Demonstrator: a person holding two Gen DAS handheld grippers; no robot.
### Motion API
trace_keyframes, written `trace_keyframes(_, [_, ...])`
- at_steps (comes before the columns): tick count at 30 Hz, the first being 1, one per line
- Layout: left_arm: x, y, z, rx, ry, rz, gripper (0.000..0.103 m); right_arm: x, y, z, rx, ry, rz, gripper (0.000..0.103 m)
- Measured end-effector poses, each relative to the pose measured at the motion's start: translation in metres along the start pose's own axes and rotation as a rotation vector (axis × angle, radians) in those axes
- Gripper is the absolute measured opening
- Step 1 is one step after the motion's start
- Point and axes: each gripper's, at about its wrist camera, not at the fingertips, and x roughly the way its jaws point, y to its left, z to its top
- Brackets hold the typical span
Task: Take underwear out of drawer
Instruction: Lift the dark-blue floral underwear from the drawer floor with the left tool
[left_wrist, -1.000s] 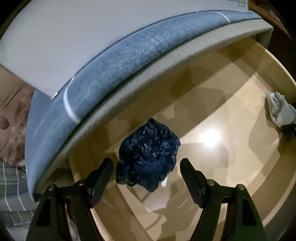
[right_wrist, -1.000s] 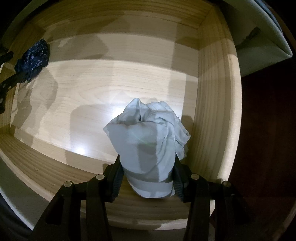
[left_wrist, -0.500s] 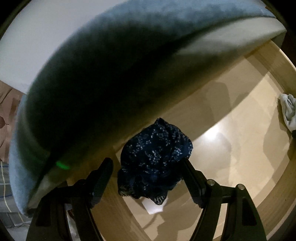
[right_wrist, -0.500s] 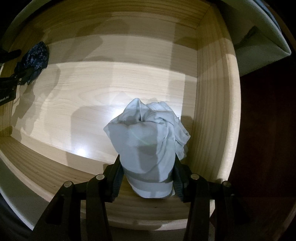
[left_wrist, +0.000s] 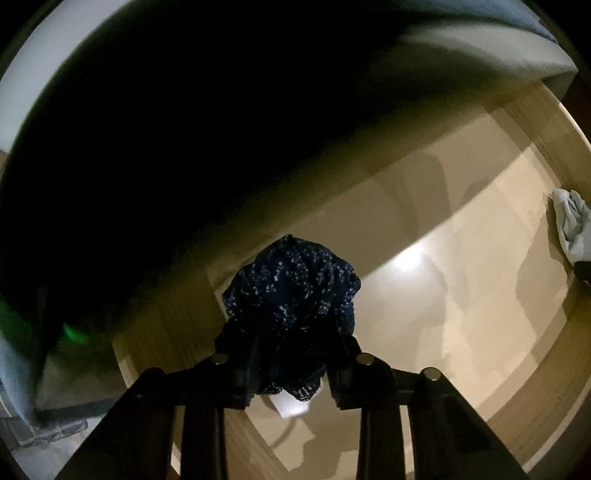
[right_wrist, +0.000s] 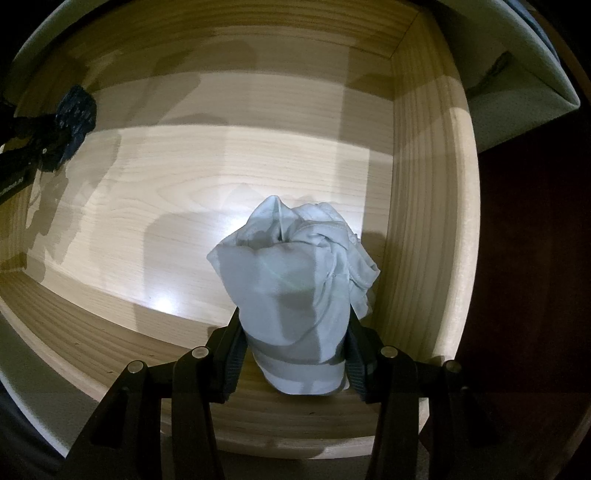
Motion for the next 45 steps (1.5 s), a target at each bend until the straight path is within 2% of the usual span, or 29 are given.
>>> trace_keyframes(9, [-0.008, -0.012, -0.013, -0.094, 0.133, -0.079, 0.029, 0.006, 0.0, 0.0, 0.0, -0.002, 0.006, 0.045])
trace_keyframes(18, [-0.012, -0.013, -0.029, -0.36, 0.268, -0.299, 0.029, 0.001, 0.0, -0.002, 0.0, -0.007, 0.014, 0.046])
trace_keyframes(21, [-0.012, -0.007, -0.06, -0.438, 0.309, -0.344, 0.029, 0.0, -0.001, -0.003, -0.002, -0.008, 0.017, 0.046])
trace_keyframes(25, [-0.014, -0.012, -0.066, -0.475, 0.329, -0.357, 0.029, 0.001, -0.001, -0.003, -0.001, -0.01, 0.021, 0.046])
trace_keyframes(28, [-0.015, -0.022, -0.097, -0.479, 0.318, -0.348, 0.03, 0.0, -0.001, -0.003, -0.001, -0.01, 0.021, 0.046])
trace_keyframes(32, [-0.025, -0.022, -0.105, -0.515, 0.271, -0.356, 0.045, 0.0, -0.001, -0.003, -0.001, -0.012, 0.025, 0.046])
trace_keyframes(33, [-0.029, -0.02, -0.106, -0.521, 0.256, -0.359, 0.048, 0.0, -0.001, -0.003, 0.0, -0.013, 0.026, 0.046])
trace_keyframes(35, [-0.036, -0.018, -0.103, -0.535, 0.216, -0.361, 0.061, 0.001, -0.001, -0.003, -0.001, -0.014, 0.027, 0.046])
trace_keyframes(37, [-0.042, -0.015, -0.104, -0.548, 0.191, -0.335, 0.064, 0.001, -0.001, -0.003, 0.001, -0.015, 0.029, 0.047])
trace_keyframes(38, [-0.04, -0.014, -0.096, -0.547, 0.188, -0.33, 0.068, 0.001, -0.001, -0.003, 0.002, -0.015, 0.03, 0.047])
trace_keyframes(42, [-0.035, -0.01, -0.094, -0.555, 0.225, -0.337, 0.071, 0.001, -0.002, -0.005, 0.001, -0.018, 0.035, 0.047])
trace_keyframes(45, [-0.024, -0.013, -0.082, -0.526, 0.248, -0.316, 0.071, 0.0, -0.002, -0.005, 0.0, -0.017, 0.034, 0.047])
